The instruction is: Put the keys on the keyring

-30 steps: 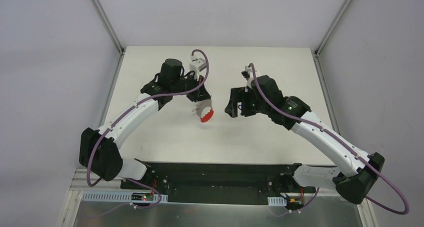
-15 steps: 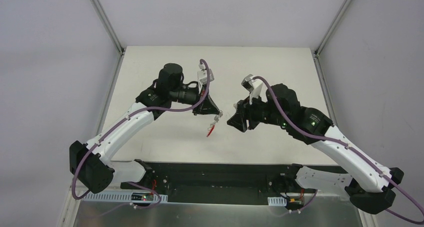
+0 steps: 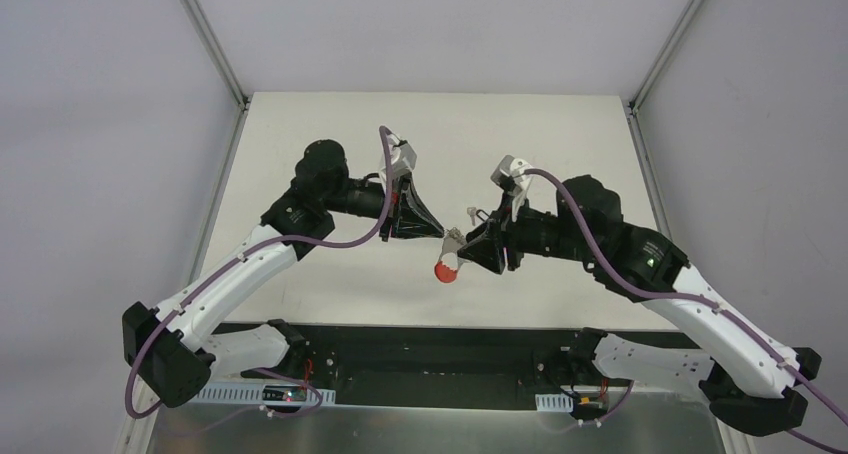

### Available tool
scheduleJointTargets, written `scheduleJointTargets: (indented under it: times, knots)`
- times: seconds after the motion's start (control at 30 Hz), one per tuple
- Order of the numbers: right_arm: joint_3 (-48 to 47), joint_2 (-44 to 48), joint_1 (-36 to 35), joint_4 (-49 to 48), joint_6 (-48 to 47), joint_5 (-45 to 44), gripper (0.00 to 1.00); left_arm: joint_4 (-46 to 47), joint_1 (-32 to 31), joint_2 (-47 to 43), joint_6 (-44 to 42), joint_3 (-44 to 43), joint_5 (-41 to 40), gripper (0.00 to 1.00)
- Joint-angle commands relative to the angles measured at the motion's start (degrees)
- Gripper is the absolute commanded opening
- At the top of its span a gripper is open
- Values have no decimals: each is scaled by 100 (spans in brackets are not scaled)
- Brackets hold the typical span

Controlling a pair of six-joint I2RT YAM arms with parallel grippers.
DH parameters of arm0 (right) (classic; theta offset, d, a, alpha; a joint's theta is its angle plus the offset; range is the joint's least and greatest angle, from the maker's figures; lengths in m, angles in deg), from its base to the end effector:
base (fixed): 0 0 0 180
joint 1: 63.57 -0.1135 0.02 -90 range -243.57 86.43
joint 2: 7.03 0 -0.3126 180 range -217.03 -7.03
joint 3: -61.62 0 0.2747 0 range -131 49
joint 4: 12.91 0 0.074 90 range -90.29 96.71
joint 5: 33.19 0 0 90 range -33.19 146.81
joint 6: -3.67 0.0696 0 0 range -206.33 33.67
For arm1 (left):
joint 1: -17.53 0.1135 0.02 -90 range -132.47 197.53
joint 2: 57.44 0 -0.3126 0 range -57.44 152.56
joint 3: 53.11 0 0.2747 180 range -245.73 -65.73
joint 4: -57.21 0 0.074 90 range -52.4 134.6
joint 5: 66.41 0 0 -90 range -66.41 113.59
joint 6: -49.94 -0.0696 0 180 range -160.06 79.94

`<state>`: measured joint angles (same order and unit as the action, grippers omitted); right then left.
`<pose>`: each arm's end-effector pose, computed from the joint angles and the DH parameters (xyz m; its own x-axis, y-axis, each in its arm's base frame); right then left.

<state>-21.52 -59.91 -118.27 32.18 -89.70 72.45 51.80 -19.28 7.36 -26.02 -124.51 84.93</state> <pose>0.1031 0.1781 0.4651 -0.0926 -0.2287 -0.9691 -0.9436 0.3309 0.0121 0.1773 -0.2090 0.4302 -0.2240 0.0223 -0.9743 0.9642 -0.1404 -0.2249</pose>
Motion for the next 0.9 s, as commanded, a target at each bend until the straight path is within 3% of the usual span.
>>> scheduleJointTargets:
  times: [0.0, 0.3, 0.4, 0.53, 0.63, 0.87]
  knots:
    - [9, 224, -41, -504, -182, 261, 40, 1085, -84, -262, 494, 106, 310, 0]
    - [-98, 189, -80, -705, -159, 262, 37, 2180, -146, -461, 1202, 382, 218, 0]
    - [27, 377, -80, -833, -8, -612, 38, 2215, -150, -548, 1206, 472, 57, 0]
    - [234, 366, -50, -676, 664, -2781, 46, 2138, -150, -584, 1233, 612, -211, 0]
    - [358, 112, 135, -407, 1145, -3520, 48, 1908, -150, -634, 1111, 735, -531, 0]
    - [939, -557, 1338, -463, 2087, -2893, 49, 1270, -150, -856, 808, 973, -1217, 0]
